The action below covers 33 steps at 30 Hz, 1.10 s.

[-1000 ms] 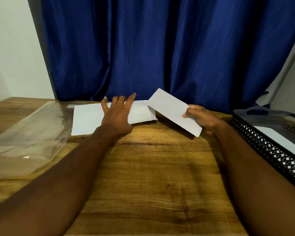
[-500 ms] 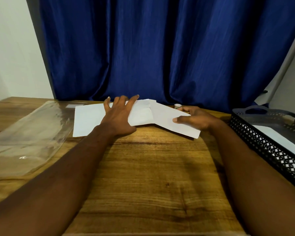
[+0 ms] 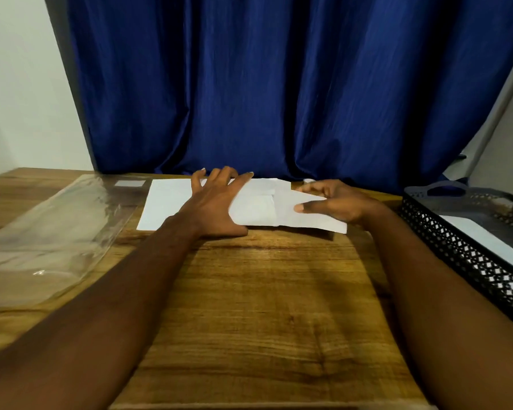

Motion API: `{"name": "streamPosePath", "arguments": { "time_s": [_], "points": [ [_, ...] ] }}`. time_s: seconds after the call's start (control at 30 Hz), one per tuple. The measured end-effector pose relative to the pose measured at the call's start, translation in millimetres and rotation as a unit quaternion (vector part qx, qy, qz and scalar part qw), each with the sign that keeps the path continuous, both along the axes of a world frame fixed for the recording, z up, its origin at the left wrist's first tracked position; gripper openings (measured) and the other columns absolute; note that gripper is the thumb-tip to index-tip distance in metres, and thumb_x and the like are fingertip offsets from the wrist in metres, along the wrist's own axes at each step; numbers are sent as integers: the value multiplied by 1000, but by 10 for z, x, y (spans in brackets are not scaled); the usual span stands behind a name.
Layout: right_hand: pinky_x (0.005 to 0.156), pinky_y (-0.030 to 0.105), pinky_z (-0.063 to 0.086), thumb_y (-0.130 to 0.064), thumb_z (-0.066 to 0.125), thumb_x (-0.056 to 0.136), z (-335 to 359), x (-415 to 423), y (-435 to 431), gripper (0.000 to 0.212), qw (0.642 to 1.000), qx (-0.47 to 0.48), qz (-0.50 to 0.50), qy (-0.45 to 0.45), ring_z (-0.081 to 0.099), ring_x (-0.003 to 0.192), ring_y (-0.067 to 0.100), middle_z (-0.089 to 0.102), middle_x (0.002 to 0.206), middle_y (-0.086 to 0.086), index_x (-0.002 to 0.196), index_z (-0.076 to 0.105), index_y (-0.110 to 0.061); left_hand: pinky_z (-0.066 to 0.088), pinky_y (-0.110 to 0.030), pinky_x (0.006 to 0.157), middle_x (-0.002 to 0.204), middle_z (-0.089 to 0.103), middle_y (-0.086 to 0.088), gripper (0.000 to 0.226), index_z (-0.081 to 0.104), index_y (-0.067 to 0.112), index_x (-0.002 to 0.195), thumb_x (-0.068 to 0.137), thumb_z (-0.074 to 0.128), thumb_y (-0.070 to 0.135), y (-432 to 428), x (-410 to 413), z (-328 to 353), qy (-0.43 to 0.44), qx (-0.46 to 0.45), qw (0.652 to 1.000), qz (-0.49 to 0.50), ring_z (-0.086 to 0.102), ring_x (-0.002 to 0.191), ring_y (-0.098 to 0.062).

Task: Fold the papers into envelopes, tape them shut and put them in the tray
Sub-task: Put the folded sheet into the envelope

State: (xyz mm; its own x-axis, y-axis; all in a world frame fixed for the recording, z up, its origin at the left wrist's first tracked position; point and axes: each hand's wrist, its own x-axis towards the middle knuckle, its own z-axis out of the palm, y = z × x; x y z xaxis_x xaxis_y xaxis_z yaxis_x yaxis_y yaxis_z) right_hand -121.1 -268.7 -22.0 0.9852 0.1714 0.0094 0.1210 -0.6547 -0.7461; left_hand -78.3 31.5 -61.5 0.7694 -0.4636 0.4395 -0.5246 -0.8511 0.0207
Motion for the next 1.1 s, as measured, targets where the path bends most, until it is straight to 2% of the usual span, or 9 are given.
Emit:
{"name": "streamPosePath", "arguments": {
  "time_s": [0.1, 0.23, 0.27, 0.37, 0.5, 0.6, 0.7, 0.8, 1.1],
  "points": [
    [64, 16, 51, -42, 82, 90, -21, 36, 90, 46, 996, 63, -51, -46, 71, 93, 7, 74, 112, -6, 132, 63, -35, -2, -54, 123, 148, 33, 3, 120, 16, 37, 162, 63, 76, 69, -24, -10, -10, -13, -3, 1000, 10, 29, 140, -19],
    [82, 36, 58, -39, 84, 88, -60, 135, -36, 52, 992, 62, -105, -11, 66, 104, 16, 68, 122, -1, 135, 63, -32, 2, -59, 123, 151, 33, -1, 122, 16, 35, 162, 62, 74, 74, 28, -8, 2, -26, -16, 997, 65, 29, 141, -22],
    [80, 41, 58, -31, 83, 89, -85, 147, -65, 49, 991, 75, -113, 15, 66, 99, 19, 69, 120, 3, 134, 64, -31, 2, -60, 123, 152, 32, -2, 123, 15, 35, 162, 62, 75, 75, 35, -5, 6, -23, -16, 997, 78, 29, 142, -23],
    [57, 32, 48, -6, 76, 90, -166, 175, -83, 47, 979, 153, -135, 14, 60, 74, 20, 71, 100, 12, 133, 64, -20, 1, -61, 123, 154, 31, -3, 123, 13, 35, 162, 63, 73, 76, 27, -11, 5, -23, -4, 996, 90, 27, 143, -24],
    [75, 29, 60, -4, 78, 91, -161, 179, 30, 48, 953, 217, -177, -113, 73, 92, 19, 74, 107, 7, 133, 60, -17, 0, -61, 122, 153, 32, -2, 121, 14, 35, 163, 64, 71, 77, -48, -42, -15, -31, 3, 997, 67, 28, 142, -23],
    [71, 26, 63, -5, 80, 91, -157, 129, 228, 41, 951, 219, -155, -151, 76, 87, 17, 78, 100, 8, 125, 60, -11, -1, -61, 122, 154, 31, -2, 121, 13, 35, 163, 64, 69, 78, -102, -62, -1, -34, 9, 997, 67, 27, 143, -23],
    [76, 37, 65, -10, 87, 86, -221, 120, 418, 30, 956, 187, -154, -163, 77, 87, 21, 78, 96, 7, 109, 67, -12, 1, -61, 122, 154, 31, -3, 122, 11, 34, 163, 65, 70, 78, -137, -86, 14, -38, 10, 996, 80, 27, 144, -24],
    [69, 33, 62, -12, 86, 86, -294, 96, 590, 20, 962, 139, -149, -185, 70, 76, 15, 74, 89, 2, 99, 71, -16, 2, -62, 122, 157, 29, -4, 123, 9, 34, 163, 67, 71, 78, -163, -103, 22, -24, 15, 995, 99, 26, 146, -25],
    [80, 45, 66, -10, 74, 93, -339, 67, 681, 20, 964, 172, -152, -134, 75, 79, 22, 78, 87, 7, 108, 70, -23, 4, -62, 123, 157, 29, -3, 123, 7, 36, 163, 66, 68, 80, -216, -97, -8, -1, 20, 996, 84, 27, 145, -23]
  ]
}}
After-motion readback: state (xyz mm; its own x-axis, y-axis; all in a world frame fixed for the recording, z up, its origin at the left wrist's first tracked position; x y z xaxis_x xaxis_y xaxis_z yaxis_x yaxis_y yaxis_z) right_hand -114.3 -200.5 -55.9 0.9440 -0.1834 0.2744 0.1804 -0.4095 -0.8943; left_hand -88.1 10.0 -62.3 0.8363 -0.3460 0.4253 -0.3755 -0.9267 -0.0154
